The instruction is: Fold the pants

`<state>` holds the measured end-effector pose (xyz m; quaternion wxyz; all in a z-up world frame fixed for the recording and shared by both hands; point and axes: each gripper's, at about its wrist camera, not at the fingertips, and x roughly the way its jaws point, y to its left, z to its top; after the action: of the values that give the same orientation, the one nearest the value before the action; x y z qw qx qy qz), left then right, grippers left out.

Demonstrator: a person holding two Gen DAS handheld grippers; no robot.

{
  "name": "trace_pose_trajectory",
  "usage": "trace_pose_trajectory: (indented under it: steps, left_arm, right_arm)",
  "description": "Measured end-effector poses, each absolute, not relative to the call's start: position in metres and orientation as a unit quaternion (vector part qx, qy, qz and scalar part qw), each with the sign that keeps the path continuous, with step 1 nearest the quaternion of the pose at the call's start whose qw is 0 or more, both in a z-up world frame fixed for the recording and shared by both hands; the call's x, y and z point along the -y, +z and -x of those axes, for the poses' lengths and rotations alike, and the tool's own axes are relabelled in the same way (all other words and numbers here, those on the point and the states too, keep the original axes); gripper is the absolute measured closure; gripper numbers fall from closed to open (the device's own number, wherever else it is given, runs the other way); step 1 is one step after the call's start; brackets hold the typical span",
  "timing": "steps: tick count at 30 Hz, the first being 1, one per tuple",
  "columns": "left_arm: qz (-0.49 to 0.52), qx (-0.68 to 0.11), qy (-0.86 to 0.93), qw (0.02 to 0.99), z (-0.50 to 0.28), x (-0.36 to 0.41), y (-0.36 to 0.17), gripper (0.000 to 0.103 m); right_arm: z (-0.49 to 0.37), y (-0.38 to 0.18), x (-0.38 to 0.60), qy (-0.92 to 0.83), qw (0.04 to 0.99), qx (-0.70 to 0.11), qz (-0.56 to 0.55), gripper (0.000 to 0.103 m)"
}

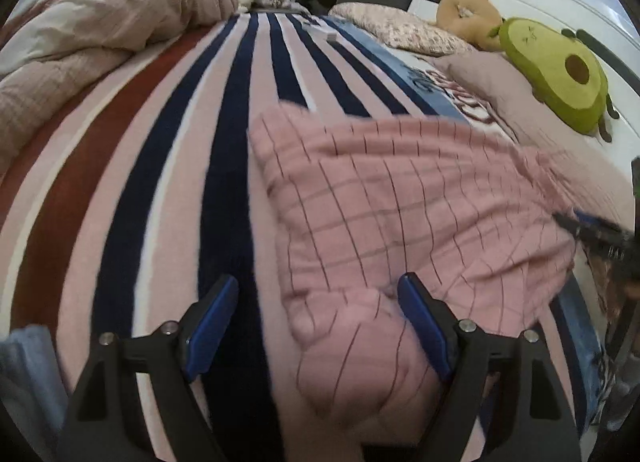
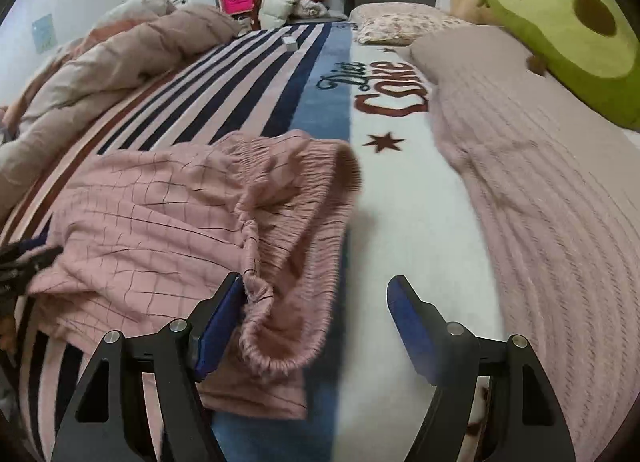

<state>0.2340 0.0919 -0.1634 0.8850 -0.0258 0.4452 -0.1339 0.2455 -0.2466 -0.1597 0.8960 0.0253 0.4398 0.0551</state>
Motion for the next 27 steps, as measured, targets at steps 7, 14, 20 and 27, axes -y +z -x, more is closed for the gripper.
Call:
trace_pose_trajectory:
  steps: [7,14,20,27]
  left_arm:
    - [0.08,-0.434,-0.123,0.889,-0.237,-0.106,-0.143,0.018]
    - [0.11,-0.476,-0.134,0.862,-0.258,-0.094,-0.161,0.018]
    - [0.145,-0.47,-0.157,0.856,-0.266,-0.087,-0.173,0.02]
    - [0.138,-0.454,-0.182,0.861,-0.263,-0.066,-0.167,0.069]
  right_arm:
    - [-0.256,-0.144,0.248,0.115,0.897,-0.418,-0.084,0.033]
    - [-0.278,-0.18,0.227,0.165,0.866,-0.465,-0.081,0.024]
    - [-0.274,-0.191,0.23,0.2,0.858,-0.46,-0.107,0.024]
    - [-0.267,-0.192,0.219,0.235,0.855,-0.447,-0.117,0.065]
